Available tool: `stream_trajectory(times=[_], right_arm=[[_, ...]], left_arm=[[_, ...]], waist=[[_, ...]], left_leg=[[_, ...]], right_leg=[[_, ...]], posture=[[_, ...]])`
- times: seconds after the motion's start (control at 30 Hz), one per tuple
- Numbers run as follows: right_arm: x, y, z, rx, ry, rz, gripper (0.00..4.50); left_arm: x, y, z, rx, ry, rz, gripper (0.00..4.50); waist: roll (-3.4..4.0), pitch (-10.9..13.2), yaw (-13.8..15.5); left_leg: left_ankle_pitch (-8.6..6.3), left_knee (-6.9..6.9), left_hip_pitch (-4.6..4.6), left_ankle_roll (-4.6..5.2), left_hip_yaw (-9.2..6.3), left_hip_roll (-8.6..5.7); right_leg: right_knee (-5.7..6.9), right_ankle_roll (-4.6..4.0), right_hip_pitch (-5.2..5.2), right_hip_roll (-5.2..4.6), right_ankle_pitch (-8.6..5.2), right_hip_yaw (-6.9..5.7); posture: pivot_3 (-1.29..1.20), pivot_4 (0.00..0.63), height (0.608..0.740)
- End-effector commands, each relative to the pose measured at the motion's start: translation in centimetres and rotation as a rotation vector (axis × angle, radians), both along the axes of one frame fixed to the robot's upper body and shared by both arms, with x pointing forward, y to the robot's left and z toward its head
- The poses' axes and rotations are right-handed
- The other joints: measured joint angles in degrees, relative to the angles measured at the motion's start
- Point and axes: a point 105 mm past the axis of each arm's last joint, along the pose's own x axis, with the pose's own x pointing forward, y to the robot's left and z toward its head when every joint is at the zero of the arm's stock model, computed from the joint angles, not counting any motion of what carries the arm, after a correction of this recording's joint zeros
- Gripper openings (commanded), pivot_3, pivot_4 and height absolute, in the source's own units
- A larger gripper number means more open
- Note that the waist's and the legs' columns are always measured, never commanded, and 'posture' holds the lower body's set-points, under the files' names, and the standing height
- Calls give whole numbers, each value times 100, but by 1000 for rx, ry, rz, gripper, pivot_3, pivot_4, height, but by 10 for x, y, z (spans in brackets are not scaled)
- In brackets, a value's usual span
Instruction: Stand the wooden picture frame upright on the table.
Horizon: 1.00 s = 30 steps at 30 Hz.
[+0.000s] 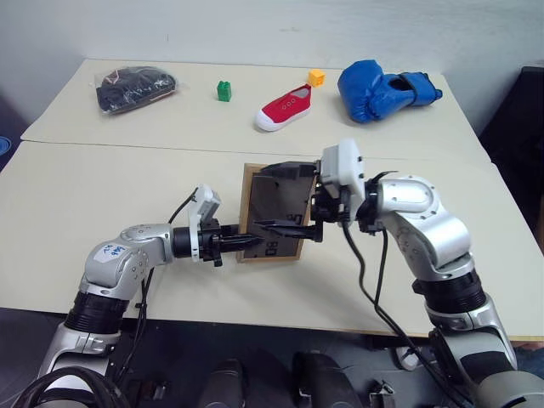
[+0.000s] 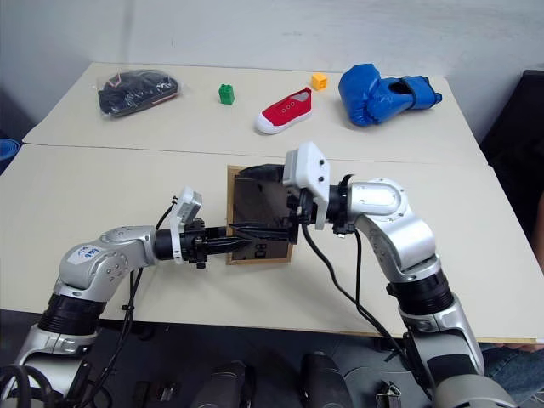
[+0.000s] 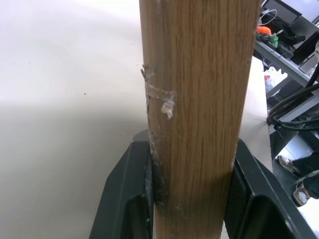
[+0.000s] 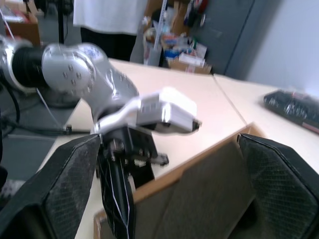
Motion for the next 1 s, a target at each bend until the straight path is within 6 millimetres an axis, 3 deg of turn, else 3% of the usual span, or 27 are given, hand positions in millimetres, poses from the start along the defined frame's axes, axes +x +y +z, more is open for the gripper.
stream_trajectory(times=[0.03,0.2,0.33,0.5,0.77,1.0], right_arm=[[2,8,3,2,-61,17,4482],[8,11,16,65,-75,38,4482],[-4,7,37,176,-45,118,4482],[7,10,15,67,-67,61,4482],[1,7,-10,-37,-136,107,4482],[-12,-5,-14,-49,-160,162,4482]], left_arm=[[-6,-4,3,5,-18,-31,1253],[-9,-2,0,20,-17,-32,1253],[-10,0,-2,25,-7,-27,1253],[-10,0,-4,24,-10,-24,1253],[-10,0,-3,1,27,-19,1253],[-8,1,5,-45,81,-18,1253]], waist=[[0,0,-6],[0,0,-39],[0,0,-66],[0,0,-114],[0,0,-112],[0,0,-119]], left_leg=[[0,0,0,0,0,0],[0,2,3,0,0,1],[0,1,2,-1,-6,2],[0,1,2,-1,-5,1],[0,1,2,0,-5,0],[0,1,3,-1,-5,1]], right_leg=[[0,0,0,0,0,0],[6,0,0,0,0,0],[4,0,1,0,0,-4],[4,0,2,-3,0,-5],[4,1,3,-3,0,-4],[4,1,3,-2,0,-4]], posture=[[0,150,740],[0,150,740],[0,150,740],[0,150,740],[0,150,740],[0,150,740]])
